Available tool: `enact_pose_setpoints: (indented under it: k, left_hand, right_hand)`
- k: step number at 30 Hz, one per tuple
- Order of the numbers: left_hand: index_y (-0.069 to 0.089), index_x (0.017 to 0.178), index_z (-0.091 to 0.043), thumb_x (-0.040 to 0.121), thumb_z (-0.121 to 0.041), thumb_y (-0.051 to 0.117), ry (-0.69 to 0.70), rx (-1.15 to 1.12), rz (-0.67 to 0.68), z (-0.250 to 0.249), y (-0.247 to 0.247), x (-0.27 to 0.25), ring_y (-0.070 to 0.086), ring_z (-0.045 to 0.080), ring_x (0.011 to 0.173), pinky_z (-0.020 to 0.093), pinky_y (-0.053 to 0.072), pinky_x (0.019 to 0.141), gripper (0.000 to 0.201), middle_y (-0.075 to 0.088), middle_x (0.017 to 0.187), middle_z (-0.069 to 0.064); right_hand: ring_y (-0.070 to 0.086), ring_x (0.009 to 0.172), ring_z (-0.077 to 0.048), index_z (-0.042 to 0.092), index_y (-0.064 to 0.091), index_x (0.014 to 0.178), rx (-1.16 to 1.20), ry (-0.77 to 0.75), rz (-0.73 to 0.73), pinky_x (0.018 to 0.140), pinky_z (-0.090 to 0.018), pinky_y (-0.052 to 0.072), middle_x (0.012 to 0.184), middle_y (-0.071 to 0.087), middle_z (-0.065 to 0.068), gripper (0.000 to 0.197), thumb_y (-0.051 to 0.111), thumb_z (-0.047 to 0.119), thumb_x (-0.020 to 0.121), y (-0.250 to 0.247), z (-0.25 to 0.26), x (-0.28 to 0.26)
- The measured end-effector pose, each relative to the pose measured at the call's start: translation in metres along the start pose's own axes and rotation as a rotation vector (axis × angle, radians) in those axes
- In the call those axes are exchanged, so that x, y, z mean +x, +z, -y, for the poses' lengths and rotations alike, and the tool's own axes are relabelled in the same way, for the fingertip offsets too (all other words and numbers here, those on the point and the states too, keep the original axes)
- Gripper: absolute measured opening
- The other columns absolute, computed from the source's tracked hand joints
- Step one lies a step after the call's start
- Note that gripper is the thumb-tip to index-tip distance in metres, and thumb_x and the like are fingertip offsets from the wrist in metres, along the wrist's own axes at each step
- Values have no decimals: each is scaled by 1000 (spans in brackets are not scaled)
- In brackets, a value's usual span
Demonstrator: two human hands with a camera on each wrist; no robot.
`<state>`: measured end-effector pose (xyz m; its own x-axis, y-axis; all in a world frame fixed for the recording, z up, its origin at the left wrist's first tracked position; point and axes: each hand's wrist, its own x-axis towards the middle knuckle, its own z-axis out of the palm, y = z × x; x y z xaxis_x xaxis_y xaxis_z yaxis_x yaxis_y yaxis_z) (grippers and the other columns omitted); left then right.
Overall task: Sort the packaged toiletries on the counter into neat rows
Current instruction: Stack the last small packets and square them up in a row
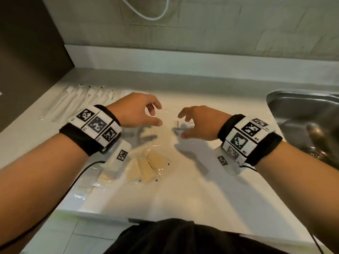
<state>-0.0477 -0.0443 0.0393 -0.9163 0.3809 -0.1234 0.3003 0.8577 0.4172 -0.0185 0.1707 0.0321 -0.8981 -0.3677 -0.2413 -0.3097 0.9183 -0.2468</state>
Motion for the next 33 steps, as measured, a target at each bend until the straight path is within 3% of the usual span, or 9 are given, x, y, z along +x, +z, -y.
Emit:
enact_pose_setpoints:
  k: [3, 6, 10, 13, 19, 23, 26, 30, 33]
  left_hand:
    - [61, 120, -30, 75, -49, 78, -73, -12, 80, 23, 13, -36, 60, 3, 83, 27, 48, 76, 52, 63, 97, -15]
    - [62, 120, -29, 71, -54, 79, -121, -16, 164, 36, 32, -62, 56, -4, 84, 21, 44, 69, 57, 61, 100, -18]
    - [57, 127, -23, 64, -68, 75, -105, 61, 236, 41, 53, -77, 58, 9, 105, 29, 49, 92, 79, 55, 118, -10]
    - [56, 128, -21, 62, -70, 75, -101, 98, 217, 44, 60, -75, 58, 14, 111, 36, 50, 97, 84, 54, 122, -5]
    - [57, 111, -24, 64, -58, 81, -86, 45, 216, 45, 62, -67, 52, 14, 96, 28, 43, 80, 63, 55, 105, -8]
    - [63, 85, -25, 70, -50, 82, -56, -64, 151, 51, 59, -63, 54, 12, 92, 26, 40, 75, 34, 57, 91, -12]
    - [68, 81, -20, 76, -43, 79, -35, -163, 124, 58, 56, -62, 56, 10, 80, 23, 40, 64, 27, 61, 81, -10]
    - [67, 86, -14, 84, -41, 72, -17, -279, 86, 68, 45, -63, 62, 17, 87, 26, 46, 75, 28, 68, 89, -1]
    - [62, 83, -19, 88, -44, 66, -19, -347, 33, 71, 36, -64, 61, 17, 88, 29, 46, 78, 25, 66, 91, -1]
  right_hand:
    - [55, 114, -21, 24, 42, 139, 8, -33, 91, 93, -32, 44, 132, 55, -1, 66, 65, 49, 83, 21, 29, -9]
    - [55, 115, -23, 20, 44, 138, -11, -17, 140, 93, -32, 45, 134, 54, -3, 64, 63, 48, 84, 43, 50, -11]
    - [59, 99, -23, 13, 57, 122, -47, 50, 175, 82, -32, 49, 116, 62, -5, 52, 64, 47, 83, 60, 70, -13]
    - [60, 103, -24, 10, 58, 124, -21, 117, 188, 88, -33, 50, 116, 62, -7, 55, 69, 43, 82, 64, 78, -14]
    - [58, 106, -22, 14, 56, 127, 161, 235, 131, 89, -29, 46, 118, 62, -3, 60, 80, 31, 75, 69, 78, -17]
    - [52, 92, -20, 9, 62, 116, 99, 270, 154, 78, -27, 39, 108, 62, -3, 45, 76, 31, 79, 63, 77, -18]
    - [53, 93, -20, 10, 62, 113, 149, 315, 117, 78, -26, 38, 99, 56, 2, 37, 74, 24, 80, 59, 71, -22]
    - [62, 65, -17, 8, 60, 102, 398, 397, 26, 70, -33, 53, 80, 67, -6, 17, 63, 6, 85, 55, 59, -27]
    - [64, 63, -19, 12, 54, 87, 581, 423, -59, 73, -35, 57, 83, 67, -12, 12, 62, 3, 88, 48, 59, -30]
